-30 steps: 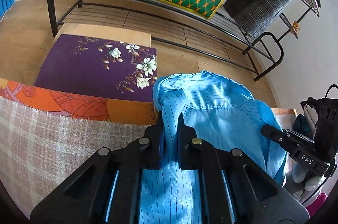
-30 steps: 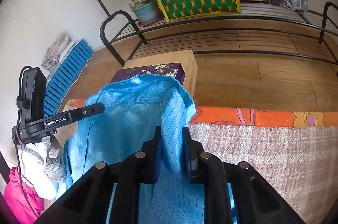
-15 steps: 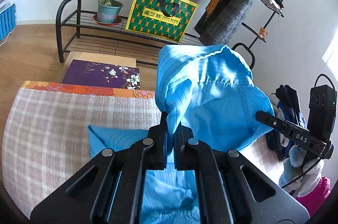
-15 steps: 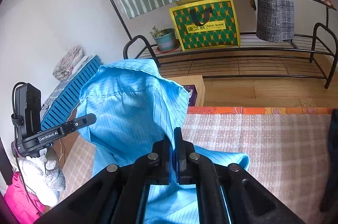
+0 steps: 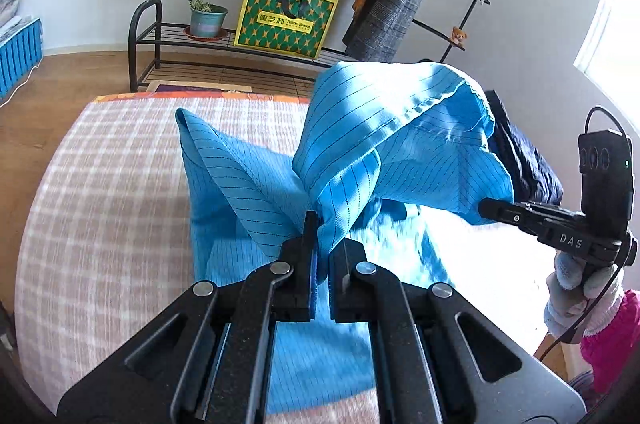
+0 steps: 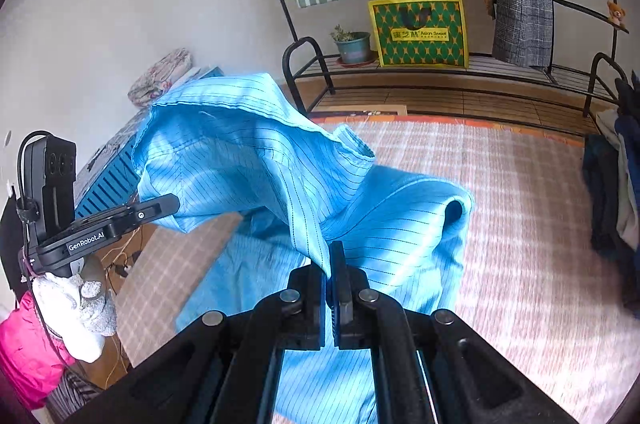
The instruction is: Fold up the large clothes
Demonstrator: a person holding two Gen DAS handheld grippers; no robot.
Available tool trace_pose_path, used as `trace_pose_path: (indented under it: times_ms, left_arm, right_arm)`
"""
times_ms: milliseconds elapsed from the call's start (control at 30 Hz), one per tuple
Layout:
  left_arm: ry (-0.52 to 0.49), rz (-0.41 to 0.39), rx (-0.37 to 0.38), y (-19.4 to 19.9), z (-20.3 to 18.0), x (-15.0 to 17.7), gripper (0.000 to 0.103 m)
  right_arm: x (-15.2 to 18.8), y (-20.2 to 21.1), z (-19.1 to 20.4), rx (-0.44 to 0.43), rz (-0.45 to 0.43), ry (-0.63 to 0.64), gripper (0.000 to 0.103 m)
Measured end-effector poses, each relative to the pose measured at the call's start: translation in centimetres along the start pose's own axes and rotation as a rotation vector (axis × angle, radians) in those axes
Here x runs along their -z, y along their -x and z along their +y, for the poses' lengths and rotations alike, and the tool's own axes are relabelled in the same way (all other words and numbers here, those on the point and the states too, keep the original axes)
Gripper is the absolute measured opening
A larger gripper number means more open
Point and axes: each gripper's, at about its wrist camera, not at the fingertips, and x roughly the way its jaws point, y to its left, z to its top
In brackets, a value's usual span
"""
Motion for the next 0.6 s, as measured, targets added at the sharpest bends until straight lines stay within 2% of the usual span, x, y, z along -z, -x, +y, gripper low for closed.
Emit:
trace_pose_path:
  times_ms: [100, 267, 367, 433, 467, 500, 533, 600]
  left_arm:
    - [-0.017, 0.038, -0.016, 0.5, -0.6, 4.0, 0.001]
    - [-0.015, 0.086, -0.029, 0.8, -0.5, 8.6, 0.001]
    - [-0.042, 0.131, -0.025, 1.3, -0.7, 10.9, 0.003]
    - [-0.065, 0.182, -0.027, 1.9, -0.8, 12.1, 0.011]
    - [-0.073, 0.204, -0.024, 2.4, -0.8, 12.6, 0.021]
    - [-0.076, 0.216, -0.019, 3.2, -0.7, 13.0, 0.027]
    - [-0.074, 0.21, -0.009, 4.2, -0.5, 13.4, 0.037]
    - [-0.049, 0.186, 0.031, 6.5, 0.1, 13.6, 0.04]
  right_arm:
    - [3.7, 0.5, 0.2, -0.007, 0.023, -0.017, 0.0]
    - [9.0, 0.5, 0.3, -0.021, 0.073, -0.04, 0.0]
    - [11.6, 0.5, 0.8, 0.019, 0.099, -0.011, 0.0]
    - [12.9, 0.7, 0.7, 0.022, 0.118, -0.017, 0.004]
    - [13.4, 1.0, 0.7, 0.018, 0.13, -0.02, 0.009]
    - [13.8, 1.6, 0.7, 0.019, 0.137, -0.019, 0.024]
    - [14.3, 2.4, 0.9, 0.01, 0.138, -0.015, 0.03]
    - [15.2, 4.5, 1.3, -0.033, 0.13, 0.006, 0.034]
